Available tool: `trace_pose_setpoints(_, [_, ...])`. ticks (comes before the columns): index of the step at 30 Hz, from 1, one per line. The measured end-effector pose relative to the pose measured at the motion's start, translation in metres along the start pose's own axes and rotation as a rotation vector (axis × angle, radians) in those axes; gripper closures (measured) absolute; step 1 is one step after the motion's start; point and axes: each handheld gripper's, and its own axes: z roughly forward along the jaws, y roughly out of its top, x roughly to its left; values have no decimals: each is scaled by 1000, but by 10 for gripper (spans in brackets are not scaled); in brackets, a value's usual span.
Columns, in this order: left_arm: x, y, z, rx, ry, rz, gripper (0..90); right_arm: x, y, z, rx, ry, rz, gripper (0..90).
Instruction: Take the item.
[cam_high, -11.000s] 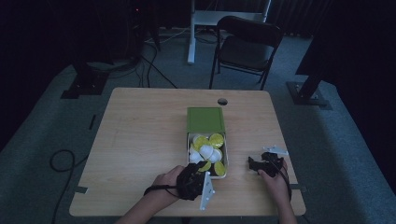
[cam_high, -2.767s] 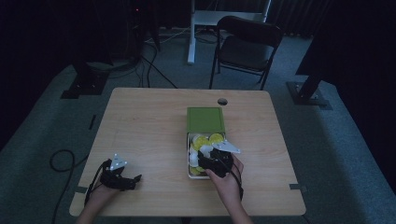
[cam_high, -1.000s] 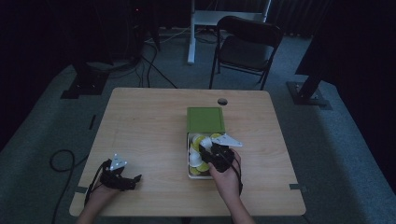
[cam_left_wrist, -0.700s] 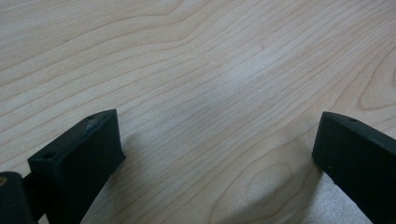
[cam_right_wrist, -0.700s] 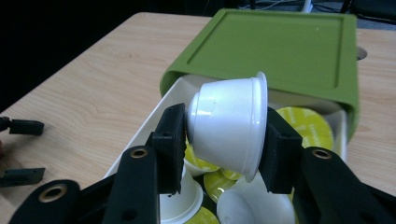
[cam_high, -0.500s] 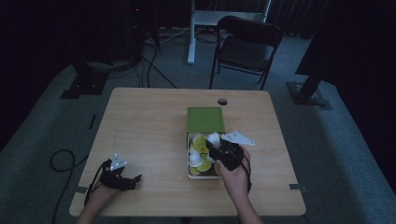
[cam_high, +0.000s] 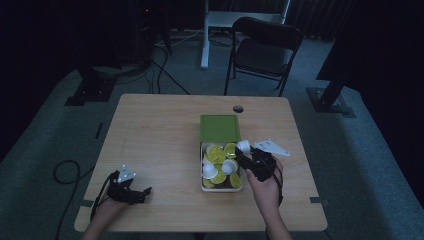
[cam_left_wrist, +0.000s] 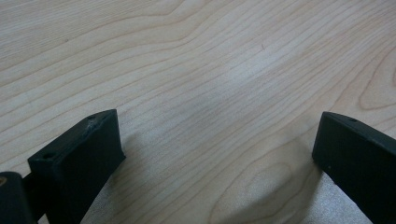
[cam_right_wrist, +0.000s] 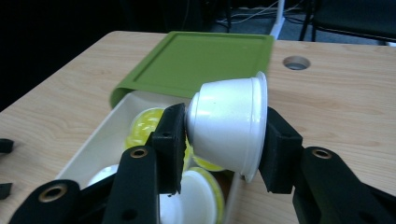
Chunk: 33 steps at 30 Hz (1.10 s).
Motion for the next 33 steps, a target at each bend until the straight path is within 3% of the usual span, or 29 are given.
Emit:
trace_pose_setpoints(16, [0,0,0,-1,1,0,15,-46,-13,-10,-12,-99,44,566])
trace_pose_setpoints(33, [0,0,0,1,1,3,15,-85,-38,-14,-4,-151,47,566])
